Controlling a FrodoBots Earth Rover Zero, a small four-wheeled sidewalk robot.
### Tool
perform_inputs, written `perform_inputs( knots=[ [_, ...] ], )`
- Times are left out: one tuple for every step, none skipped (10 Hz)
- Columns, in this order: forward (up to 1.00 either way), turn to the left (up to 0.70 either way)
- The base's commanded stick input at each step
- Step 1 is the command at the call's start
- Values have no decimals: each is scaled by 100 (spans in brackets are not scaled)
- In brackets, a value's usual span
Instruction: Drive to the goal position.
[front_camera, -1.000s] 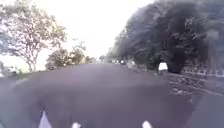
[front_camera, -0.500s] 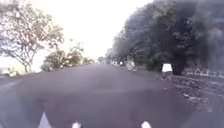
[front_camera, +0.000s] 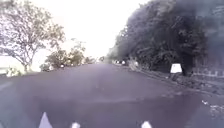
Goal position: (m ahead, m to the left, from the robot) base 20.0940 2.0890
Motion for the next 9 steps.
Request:
perform_inputs(
  knots=[
    [85,0],
    [85,0],
    [85,0],
    [85,0],
    [85,0],
    [85,0],
    [85,-9],
    [85,-21],
    [85,-34]
  ],
)
